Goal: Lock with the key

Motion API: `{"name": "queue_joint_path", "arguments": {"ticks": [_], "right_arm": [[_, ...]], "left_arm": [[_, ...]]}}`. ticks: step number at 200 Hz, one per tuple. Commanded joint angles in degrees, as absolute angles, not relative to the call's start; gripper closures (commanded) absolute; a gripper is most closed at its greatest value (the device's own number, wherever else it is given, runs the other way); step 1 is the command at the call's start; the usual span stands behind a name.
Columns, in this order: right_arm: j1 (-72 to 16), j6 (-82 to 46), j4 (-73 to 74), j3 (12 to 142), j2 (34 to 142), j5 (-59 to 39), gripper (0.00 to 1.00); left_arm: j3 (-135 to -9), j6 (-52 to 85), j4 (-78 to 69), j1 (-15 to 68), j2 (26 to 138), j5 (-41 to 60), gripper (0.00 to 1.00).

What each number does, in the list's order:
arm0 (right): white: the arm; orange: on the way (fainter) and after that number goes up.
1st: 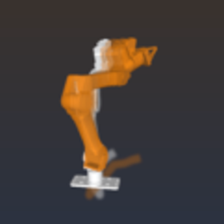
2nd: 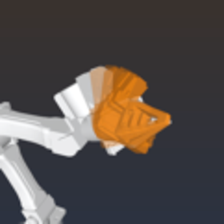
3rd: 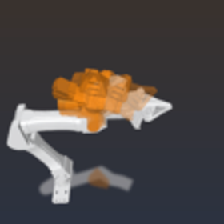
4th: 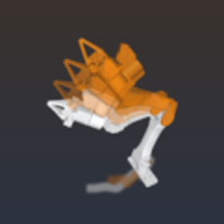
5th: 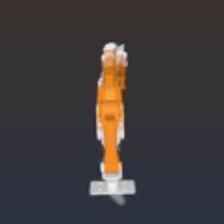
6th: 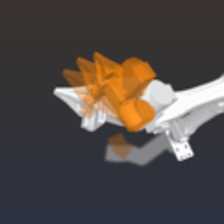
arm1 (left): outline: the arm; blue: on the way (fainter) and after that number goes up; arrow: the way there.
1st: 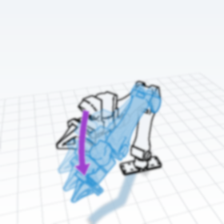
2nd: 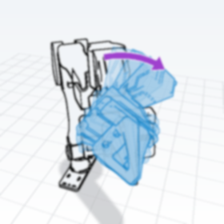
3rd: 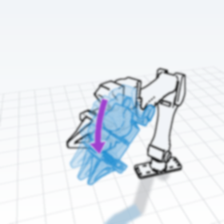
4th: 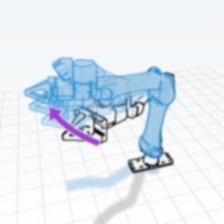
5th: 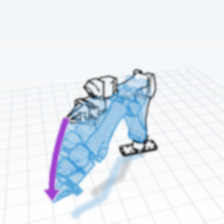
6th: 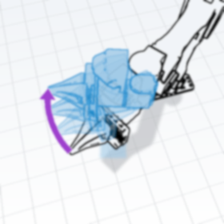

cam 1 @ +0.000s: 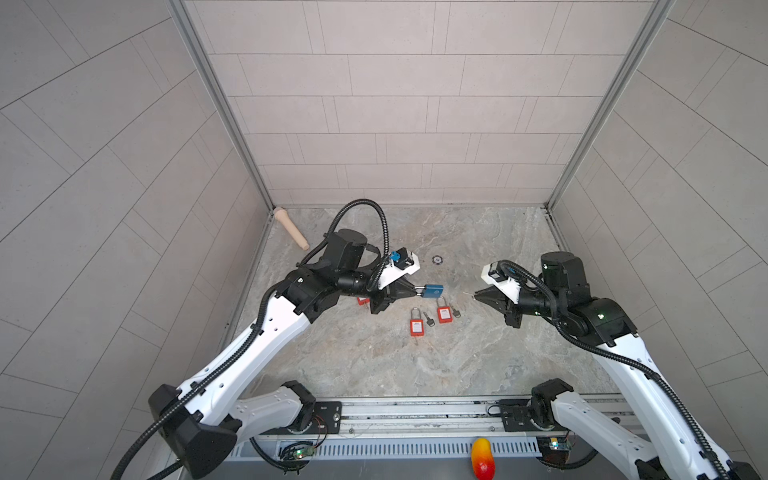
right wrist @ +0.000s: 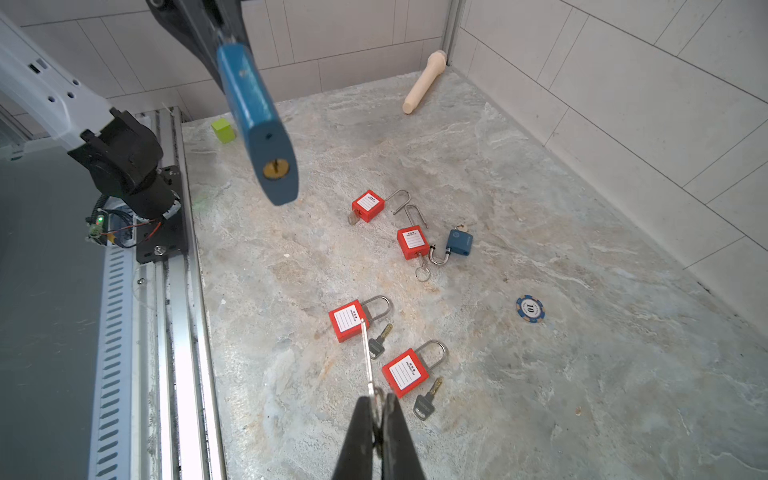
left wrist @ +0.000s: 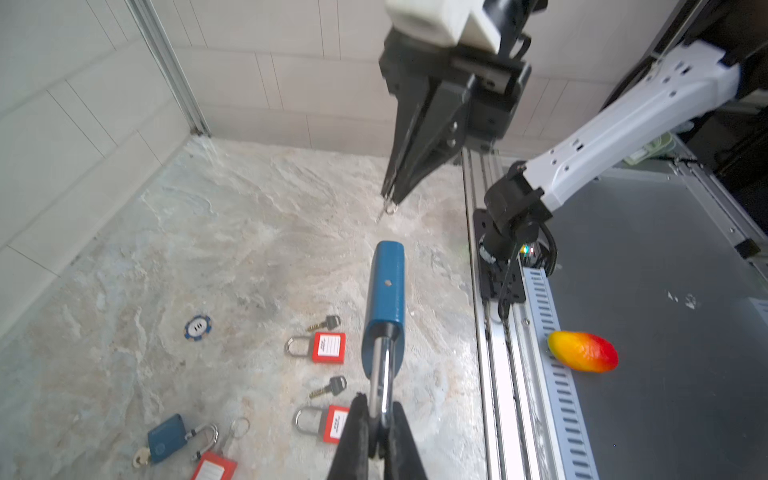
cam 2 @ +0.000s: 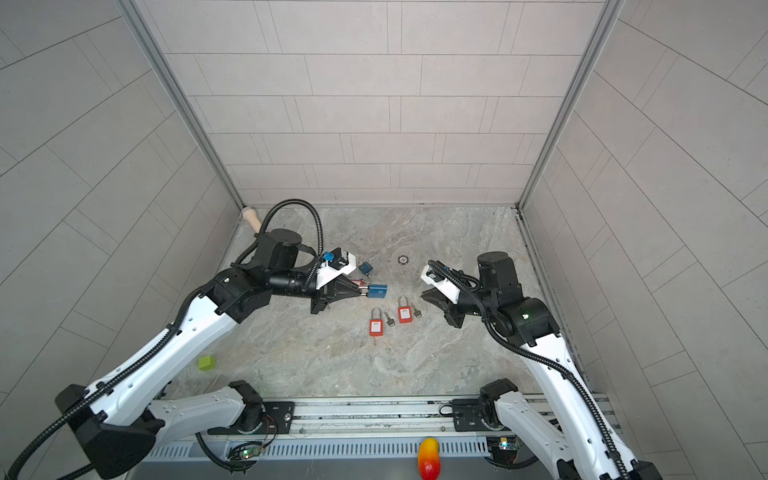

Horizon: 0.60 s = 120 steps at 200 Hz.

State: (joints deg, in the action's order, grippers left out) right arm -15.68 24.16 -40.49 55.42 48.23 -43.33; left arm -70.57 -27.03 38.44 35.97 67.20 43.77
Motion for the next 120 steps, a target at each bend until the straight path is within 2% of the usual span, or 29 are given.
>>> {"name": "queue_joint_path", "arguments": {"ticks": [1, 34, 63, 81, 100, 120], "right_arm": [[-19.3, 17.5, -34.9, 52.9, 47.5, -35.2, 1.00], [-32.0, 13.5, -31.5, 50.3, 46.6, -15.6, 1.00], [-36.4, 5.7, -23.8, 44.6, 45.3, -10.3, 1.00], [-40.1, 1.4, -20.4, 41.7, 45.5, -3.4, 1.00], [-43.7, -5.1, -19.7, 40.9, 47.0, 5.9, 1.00], [-45.2, -7.4, -19.5, 40.5, 49.3, 8.9, 1.00]], "left_arm": [[-74.1, -36.6, 53.1, 35.6, 69.7, 41.1, 1.00], [-72.8, -38.8, 59.4, 36.1, 73.1, 40.1, 1.00], [-71.3, -40.6, 62.9, 36.2, 76.6, 35.8, 1.00], [-71.4, -43.6, 66.4, 36.1, 80.1, 31.8, 1.00], [-75.5, -45.2, 70.7, 36.1, 85.9, 28.7, 1.00], [-77.6, -47.8, 74.8, 36.0, 91.9, 25.1, 1.00]]}}
